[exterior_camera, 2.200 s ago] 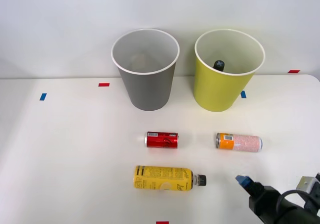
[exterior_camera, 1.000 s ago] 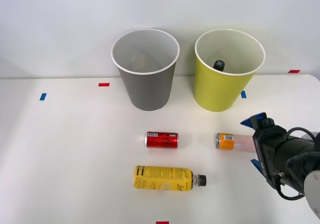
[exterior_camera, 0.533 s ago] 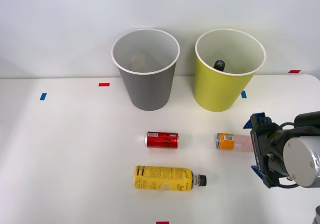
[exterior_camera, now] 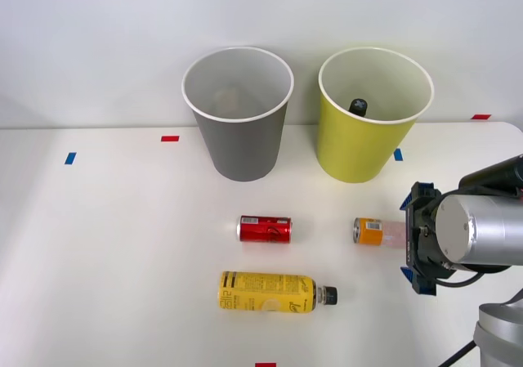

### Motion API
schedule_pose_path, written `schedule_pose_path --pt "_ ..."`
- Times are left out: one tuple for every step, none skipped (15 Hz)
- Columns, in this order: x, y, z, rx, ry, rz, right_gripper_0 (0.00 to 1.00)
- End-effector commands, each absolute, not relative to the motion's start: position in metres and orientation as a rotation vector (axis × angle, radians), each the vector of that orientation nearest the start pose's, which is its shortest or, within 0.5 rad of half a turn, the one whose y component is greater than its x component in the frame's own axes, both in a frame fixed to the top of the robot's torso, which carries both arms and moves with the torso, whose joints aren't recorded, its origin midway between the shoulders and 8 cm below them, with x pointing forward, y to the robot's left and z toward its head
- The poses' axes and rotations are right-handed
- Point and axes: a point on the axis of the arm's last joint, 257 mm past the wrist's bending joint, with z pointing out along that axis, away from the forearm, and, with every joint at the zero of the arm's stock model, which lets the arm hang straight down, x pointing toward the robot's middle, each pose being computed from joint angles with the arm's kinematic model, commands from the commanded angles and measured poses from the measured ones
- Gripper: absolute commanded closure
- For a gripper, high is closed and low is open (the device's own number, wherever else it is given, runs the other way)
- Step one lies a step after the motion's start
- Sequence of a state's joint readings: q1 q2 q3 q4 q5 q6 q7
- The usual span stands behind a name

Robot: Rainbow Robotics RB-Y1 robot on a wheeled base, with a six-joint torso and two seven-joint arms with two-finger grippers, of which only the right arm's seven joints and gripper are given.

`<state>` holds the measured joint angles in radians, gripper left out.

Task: Put cans in the gray bin, plastic bottles in the light green bin

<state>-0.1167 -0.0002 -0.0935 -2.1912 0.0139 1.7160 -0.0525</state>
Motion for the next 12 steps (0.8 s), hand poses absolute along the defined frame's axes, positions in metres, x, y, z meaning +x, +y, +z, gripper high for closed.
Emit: schedule_pose_path --pt "0.420 -0.245 -0.264 -2.624 -2.291 -0.683 0.00" --pt "0.422 -0.251 -0.267 -2.646 -2.296 -0.640 0.00" --pt "0.423 -0.257 -0.268 -2.667 -2.297 -0.609 0.00" --pt "0.426 -0.261 -0.271 -2.680 -2.295 -0.572 0.00" --pt "0.428 -0.263 -0.273 -2.684 -2.291 -0.555 0.00" --pt "0.432 -0.264 -0.277 -2.685 -2.291 -0.529 0.00" --pt "0.434 -0.267 -0.280 -2.694 -2.298 -0.507 0.00" --pt "0.435 -0.270 -0.286 -2.698 -2.305 -0.480 0.00" --pt "0.434 -0.269 -0.293 -2.686 -2.305 -0.454 0.00" --pt "0.433 -0.267 -0.298 -2.669 -2.314 -0.438 0.00" --pt "0.434 -0.264 -0.299 -2.655 -2.323 -0.436 0.00" --pt "0.434 -0.263 -0.301 -2.647 -2.323 -0.431 0.00"
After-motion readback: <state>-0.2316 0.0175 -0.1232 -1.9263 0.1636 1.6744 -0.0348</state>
